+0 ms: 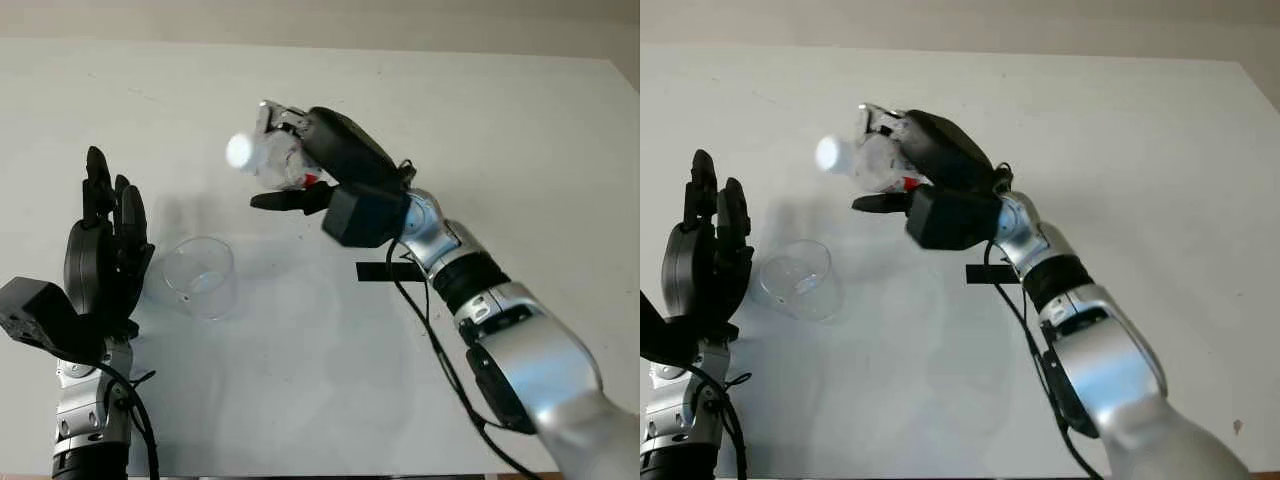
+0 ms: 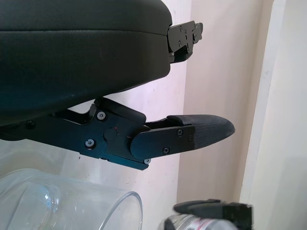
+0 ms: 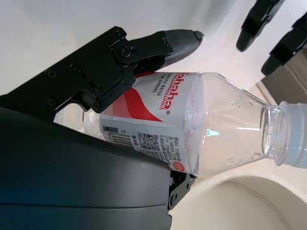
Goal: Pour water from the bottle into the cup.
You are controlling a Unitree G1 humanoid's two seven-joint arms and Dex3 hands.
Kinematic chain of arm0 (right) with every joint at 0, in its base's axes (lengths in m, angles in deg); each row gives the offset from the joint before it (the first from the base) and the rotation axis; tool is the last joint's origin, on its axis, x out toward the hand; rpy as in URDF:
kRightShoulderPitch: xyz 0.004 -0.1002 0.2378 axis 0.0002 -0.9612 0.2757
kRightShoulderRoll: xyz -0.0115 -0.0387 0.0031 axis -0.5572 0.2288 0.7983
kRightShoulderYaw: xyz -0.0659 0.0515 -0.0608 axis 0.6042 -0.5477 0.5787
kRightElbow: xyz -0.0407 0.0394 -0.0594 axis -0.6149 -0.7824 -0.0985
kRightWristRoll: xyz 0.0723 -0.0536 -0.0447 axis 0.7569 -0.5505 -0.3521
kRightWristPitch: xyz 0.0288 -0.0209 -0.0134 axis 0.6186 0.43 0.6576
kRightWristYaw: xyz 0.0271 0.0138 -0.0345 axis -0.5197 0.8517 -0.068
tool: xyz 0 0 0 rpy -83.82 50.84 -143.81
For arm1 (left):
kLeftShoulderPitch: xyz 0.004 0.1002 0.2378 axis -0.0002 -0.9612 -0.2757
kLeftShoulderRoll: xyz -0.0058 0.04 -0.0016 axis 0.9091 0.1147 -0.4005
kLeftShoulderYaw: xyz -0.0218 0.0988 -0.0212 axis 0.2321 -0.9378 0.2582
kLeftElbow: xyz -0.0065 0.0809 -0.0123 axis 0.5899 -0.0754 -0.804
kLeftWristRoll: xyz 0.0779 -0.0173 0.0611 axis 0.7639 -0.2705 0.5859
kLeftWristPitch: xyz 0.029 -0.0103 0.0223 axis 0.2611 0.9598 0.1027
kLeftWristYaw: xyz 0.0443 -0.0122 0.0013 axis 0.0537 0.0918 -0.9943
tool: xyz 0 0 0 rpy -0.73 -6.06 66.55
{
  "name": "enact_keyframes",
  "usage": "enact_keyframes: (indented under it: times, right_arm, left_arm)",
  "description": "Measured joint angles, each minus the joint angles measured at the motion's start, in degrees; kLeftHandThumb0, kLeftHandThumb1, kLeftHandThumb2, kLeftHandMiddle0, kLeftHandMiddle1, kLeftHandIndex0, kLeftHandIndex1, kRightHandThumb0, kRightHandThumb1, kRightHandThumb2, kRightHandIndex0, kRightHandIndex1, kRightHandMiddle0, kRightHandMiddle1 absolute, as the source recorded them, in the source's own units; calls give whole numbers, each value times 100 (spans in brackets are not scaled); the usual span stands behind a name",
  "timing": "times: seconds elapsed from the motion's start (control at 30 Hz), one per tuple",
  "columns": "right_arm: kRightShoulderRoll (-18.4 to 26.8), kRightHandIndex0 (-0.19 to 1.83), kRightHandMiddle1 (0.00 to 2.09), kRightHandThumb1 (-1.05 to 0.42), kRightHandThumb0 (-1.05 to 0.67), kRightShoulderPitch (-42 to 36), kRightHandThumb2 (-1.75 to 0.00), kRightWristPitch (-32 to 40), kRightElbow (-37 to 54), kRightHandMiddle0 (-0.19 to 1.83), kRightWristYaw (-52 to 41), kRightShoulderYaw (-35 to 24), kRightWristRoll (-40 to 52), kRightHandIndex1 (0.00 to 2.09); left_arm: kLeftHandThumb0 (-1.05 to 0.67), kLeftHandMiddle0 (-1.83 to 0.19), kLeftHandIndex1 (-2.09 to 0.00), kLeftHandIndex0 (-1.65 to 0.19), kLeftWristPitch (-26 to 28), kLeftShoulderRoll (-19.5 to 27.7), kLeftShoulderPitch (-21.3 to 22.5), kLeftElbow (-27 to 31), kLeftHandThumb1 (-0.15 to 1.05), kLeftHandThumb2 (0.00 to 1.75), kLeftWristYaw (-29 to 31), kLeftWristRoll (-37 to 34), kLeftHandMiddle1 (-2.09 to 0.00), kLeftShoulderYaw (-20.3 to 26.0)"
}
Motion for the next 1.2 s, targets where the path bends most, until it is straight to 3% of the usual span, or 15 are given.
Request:
enact_keyframes:
  times: [0.3, 0.53, 0.67, 0.83, 1.07, 1.2]
  right_arm:
    - [66, 115, 209, -105, -46, 388, -30, -130, -173, 82, 1236, 757, -1011, 209]
    - [184, 108, 209, -105, -47, 657, -37, -155, -192, 72, 1392, 1201, -1448, 209]
    - [329, 115, 209, -105, -47, 692, -28, -236, -188, 78, 1887, 1492, -1845, 209]
    - [476, 121, 209, -105, -49, 848, -36, -239, -169, 83, 2739, 1871, -2417, 209]
    - [515, 123, 209, -105, -52, 1072, -26, -294, -165, 61, 3563, 2281, -2926, 209]
    - [541, 122, 209, -105, -52, 1137, -27, -247, -123, 62, 3693, 2482, -3136, 209]
  left_arm:
    - [-72, 19, -3, 19, -2, -16, 11, -5, 105, 49, -46, 5, -5, -25]
    - [-72, 19, -4, 19, -3, -19, 15, -8, 105, 49, -59, 5, -5, -54]
    - [-72, 18, -4, 18, -4, -39, 16, -11, 105, 48, -104, 5, -6, -62]
    - [-72, 18, -5, 19, -10, -74, 45, -68, 105, 48, -124, 8, -5, -94]
    - [-72, 18, -5, 19, -54, -75, 106, -115, 105, 49, -119, 6, -5, -95]
    - [-72, 18, -5, 19, -67, -75, 114, -140, 105, 49, -119, 8, -5, -95]
